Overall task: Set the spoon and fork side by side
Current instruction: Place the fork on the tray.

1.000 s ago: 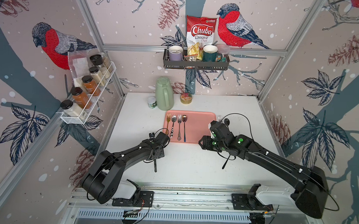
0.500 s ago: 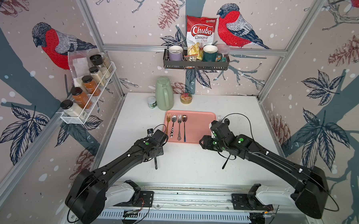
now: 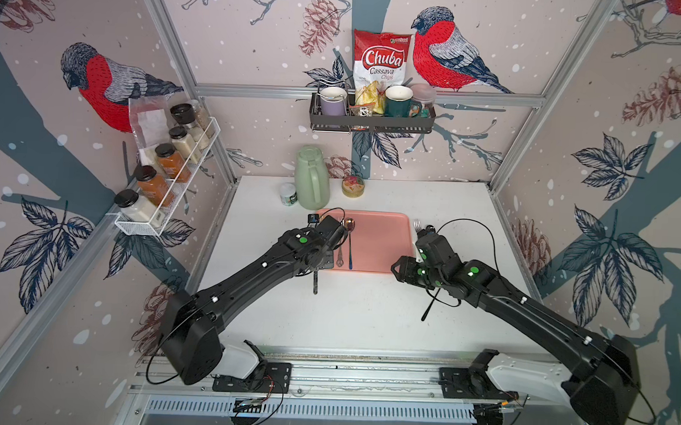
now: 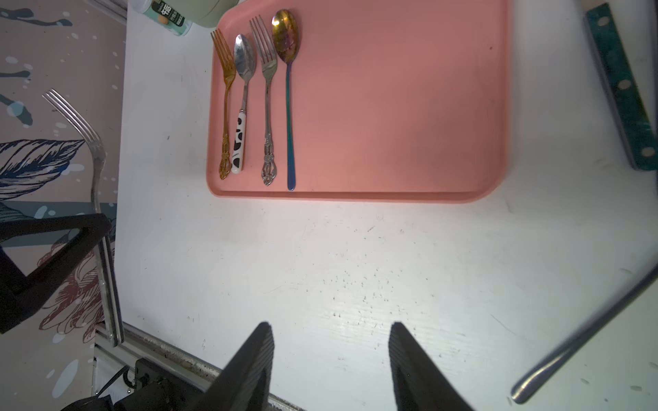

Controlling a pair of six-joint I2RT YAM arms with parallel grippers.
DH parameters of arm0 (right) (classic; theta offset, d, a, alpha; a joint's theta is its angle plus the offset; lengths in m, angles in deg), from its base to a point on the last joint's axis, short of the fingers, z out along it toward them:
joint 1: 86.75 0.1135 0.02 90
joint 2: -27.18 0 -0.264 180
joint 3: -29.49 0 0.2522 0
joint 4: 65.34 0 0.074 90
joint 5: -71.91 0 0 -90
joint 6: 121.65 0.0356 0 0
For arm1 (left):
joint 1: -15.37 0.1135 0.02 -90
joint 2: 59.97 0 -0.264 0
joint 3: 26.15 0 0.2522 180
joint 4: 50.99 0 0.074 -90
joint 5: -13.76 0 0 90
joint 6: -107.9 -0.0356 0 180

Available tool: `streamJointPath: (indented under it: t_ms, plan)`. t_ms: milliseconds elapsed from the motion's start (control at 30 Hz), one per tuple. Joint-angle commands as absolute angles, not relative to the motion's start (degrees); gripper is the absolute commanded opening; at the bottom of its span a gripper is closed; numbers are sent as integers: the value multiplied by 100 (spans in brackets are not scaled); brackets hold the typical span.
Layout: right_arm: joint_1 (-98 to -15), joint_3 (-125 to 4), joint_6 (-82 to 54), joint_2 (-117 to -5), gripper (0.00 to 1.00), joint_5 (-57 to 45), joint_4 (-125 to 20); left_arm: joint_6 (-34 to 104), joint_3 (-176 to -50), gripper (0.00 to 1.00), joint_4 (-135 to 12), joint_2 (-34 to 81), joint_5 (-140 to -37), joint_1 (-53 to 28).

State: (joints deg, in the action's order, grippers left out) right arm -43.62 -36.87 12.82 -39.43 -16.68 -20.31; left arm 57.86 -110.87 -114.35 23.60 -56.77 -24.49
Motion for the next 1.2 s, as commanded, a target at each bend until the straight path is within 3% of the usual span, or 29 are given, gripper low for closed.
streamJointPath:
  t_ms: [0, 400, 667, 1167]
  plan:
    - [-4539, -3570, 1275, -3752, 54, -1761, -1840, 5645, -11654, 13, -11378, 2919, -5646, -2592]
    - [-5263, -3076, 1278, -2778, 56, -1847, -1440, 5412, -14282, 13, -11489, 5694, -5732, -2752]
    - [-5723, -2922, 1089, -2471, 56, -1754, -1200, 5361, -15774, 13, -11805, 6966, -5691, -2752]
    - [-6188, -2687, 887, -2375, 56, -1384, -1263, 5558, -16222, 13, -11802, 7910, -5757, -2586]
